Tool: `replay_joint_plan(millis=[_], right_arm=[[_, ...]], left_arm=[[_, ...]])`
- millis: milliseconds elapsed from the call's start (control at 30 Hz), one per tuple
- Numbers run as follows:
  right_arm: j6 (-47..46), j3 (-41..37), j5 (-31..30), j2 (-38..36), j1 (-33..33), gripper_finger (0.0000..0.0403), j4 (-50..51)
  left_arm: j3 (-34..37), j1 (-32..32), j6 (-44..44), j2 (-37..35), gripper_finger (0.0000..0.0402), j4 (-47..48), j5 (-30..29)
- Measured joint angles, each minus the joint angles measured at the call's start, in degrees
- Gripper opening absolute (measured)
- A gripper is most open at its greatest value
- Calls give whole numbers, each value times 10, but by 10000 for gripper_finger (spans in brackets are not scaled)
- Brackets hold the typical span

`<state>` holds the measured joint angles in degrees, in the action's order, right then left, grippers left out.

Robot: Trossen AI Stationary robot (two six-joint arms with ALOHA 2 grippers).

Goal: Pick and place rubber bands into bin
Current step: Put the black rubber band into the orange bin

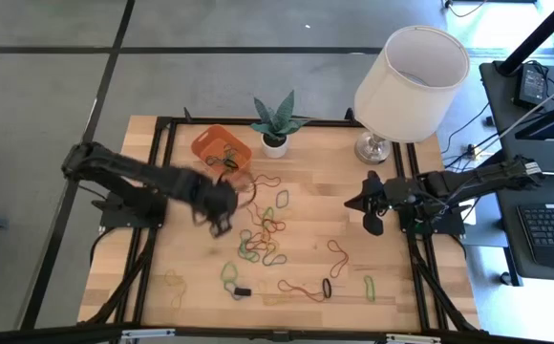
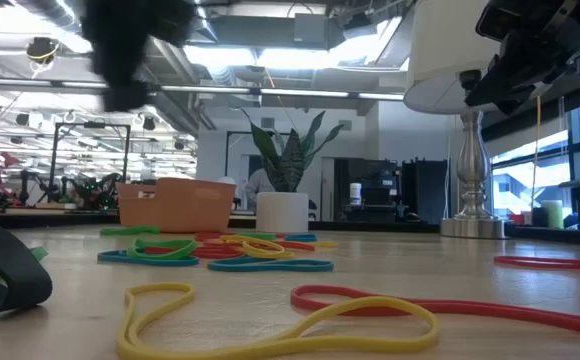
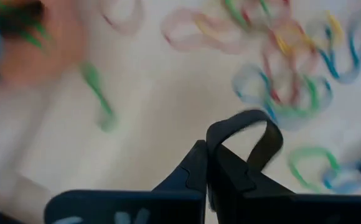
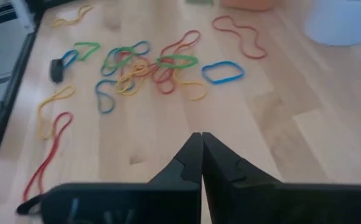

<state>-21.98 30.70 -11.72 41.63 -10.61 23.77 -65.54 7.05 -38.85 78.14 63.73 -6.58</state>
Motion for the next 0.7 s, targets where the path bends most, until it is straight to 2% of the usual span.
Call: replay_joint_plan(millis=[233, 400, 567, 700], right_arm=[[-29, 0, -9, 0, 33, 6, -14], [-65, 0, -9, 0, 63, 6, -18], [-74, 0, -9, 0, 84, 6, -18], [-89, 0, -9, 0, 97, 6, -17]], left_arm=[[0, -226, 262, 2, 3, -24, 18], [0, -363, 400, 33, 3, -75, 28], [0, -462, 506, 95, 3, -79, 49], [0, -507, 559, 156, 3, -95, 49]])
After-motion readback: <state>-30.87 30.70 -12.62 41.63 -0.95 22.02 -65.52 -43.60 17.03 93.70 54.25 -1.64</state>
